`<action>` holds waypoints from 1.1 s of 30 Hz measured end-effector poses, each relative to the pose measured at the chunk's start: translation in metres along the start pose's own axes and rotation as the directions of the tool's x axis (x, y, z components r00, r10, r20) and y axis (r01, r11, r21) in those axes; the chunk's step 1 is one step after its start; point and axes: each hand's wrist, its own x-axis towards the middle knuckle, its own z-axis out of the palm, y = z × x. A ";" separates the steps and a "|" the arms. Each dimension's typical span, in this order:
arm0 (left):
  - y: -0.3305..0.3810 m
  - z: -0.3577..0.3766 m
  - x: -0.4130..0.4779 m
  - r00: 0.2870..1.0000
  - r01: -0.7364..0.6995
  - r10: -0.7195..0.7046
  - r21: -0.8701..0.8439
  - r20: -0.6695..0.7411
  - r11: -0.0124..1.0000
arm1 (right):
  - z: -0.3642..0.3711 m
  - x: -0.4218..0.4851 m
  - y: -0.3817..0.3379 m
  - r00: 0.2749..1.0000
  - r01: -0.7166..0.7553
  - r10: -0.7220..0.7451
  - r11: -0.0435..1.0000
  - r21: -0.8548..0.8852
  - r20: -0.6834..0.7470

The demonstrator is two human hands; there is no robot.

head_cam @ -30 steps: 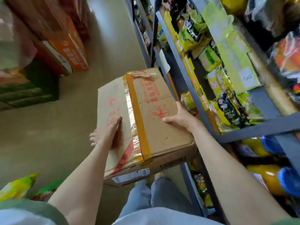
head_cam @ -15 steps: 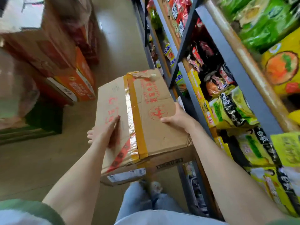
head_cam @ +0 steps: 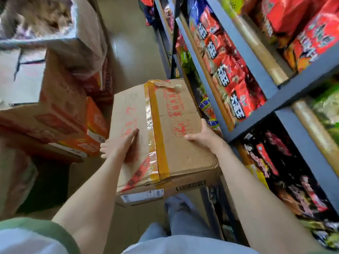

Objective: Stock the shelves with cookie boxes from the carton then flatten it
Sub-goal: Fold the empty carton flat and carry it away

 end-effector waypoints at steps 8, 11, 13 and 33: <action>0.150 -0.012 0.098 0.998 0.050 -0.049 0.034 -0.048 0.998 | -0.007 0.159 -0.130 0.999 -0.013 0.017 0.996 -0.086 0.043; 0.216 -0.009 0.142 0.999 0.031 -0.029 0.091 -0.033 0.995 | -0.011 0.221 -0.179 1.000 0.009 -0.008 0.997 -0.072 0.022; 0.258 -0.008 0.171 0.999 0.032 -0.031 0.094 -0.018 0.995 | -0.015 0.261 -0.208 1.000 0.009 -0.009 0.998 -0.063 0.014; 0.679 0.000 0.448 0.997 0.080 -0.080 0.030 0.001 0.996 | -0.056 0.665 -0.539 0.997 0.055 -0.046 0.986 -0.157 0.059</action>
